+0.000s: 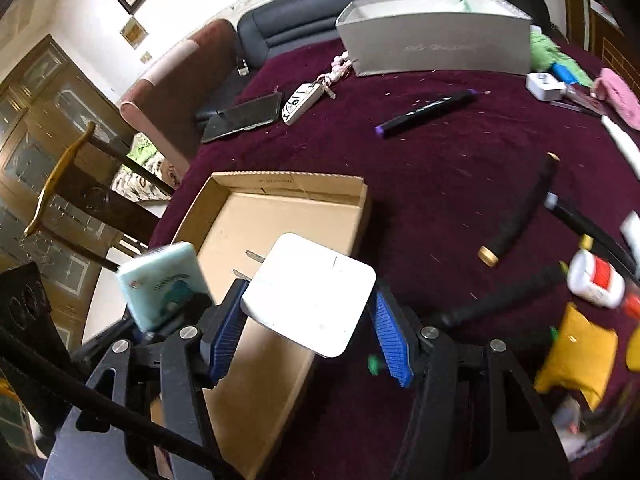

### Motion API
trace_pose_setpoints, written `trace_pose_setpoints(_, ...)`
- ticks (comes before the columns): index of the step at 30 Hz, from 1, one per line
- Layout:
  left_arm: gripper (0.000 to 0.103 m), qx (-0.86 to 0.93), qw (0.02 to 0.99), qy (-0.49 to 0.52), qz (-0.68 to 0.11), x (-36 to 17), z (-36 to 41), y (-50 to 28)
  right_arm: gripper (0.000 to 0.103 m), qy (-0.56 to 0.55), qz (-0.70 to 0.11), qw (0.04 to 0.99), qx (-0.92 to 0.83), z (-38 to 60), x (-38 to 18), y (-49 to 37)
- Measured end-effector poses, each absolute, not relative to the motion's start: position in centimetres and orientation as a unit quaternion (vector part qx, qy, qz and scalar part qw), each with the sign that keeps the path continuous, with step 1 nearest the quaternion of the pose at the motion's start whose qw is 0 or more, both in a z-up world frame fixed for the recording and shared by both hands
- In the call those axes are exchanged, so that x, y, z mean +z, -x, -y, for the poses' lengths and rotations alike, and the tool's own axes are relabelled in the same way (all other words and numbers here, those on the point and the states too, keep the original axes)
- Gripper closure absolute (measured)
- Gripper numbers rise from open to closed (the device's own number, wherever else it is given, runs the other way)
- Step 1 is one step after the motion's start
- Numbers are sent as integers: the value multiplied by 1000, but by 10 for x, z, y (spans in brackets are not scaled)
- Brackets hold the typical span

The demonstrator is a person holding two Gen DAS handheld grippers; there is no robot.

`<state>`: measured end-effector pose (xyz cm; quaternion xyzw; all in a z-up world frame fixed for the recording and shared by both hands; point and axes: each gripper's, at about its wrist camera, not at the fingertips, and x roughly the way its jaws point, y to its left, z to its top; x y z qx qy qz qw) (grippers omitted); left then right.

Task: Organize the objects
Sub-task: 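Carry the tissue pack in the left tool to the tray while the right carries the charger, then open both tools to release the tissue pack and charger in the tray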

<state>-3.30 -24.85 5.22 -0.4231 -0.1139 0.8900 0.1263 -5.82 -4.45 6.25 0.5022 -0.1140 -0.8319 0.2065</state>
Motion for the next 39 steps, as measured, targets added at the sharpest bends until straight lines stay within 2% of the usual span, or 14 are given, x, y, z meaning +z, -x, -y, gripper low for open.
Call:
trace_pose_setpoints(8, 90, 867, 136, 453, 156, 27, 257, 67, 43, -522, 97, 185, -827, 77, 44, 97)
trace_pose_setpoints(21, 88, 865, 132, 458, 160, 16, 255, 85, 43, -520, 49, 161, -837, 99, 33, 113)
trace_pose_setpoints(23, 86, 864, 128, 459, 164, 14, 256, 86, 43, -517, 42, 157, -840, 101, 32, 114)
trace_pose_setpoints(25, 75, 861, 126, 461, 172, 11, 259, 87, 43, -515, 34, 154, -843, 103, 31, 115)
trace_pose_setpoints(29, 69, 857, 132, 461, 186, 11, 263, 88, 43, -511, 35, 153, -845, 102, 31, 115)
trace_pose_setpoints(31, 63, 854, 137, 462, 197, 11, 265, 88, 43, -510, 38, 152, -846, 100, 31, 116)
trace_pose_setpoints(39, 60, 851, 126, 452, 233, 27, 288, 75, 43, -484, 57, 153, -859, 87, 52, 107)
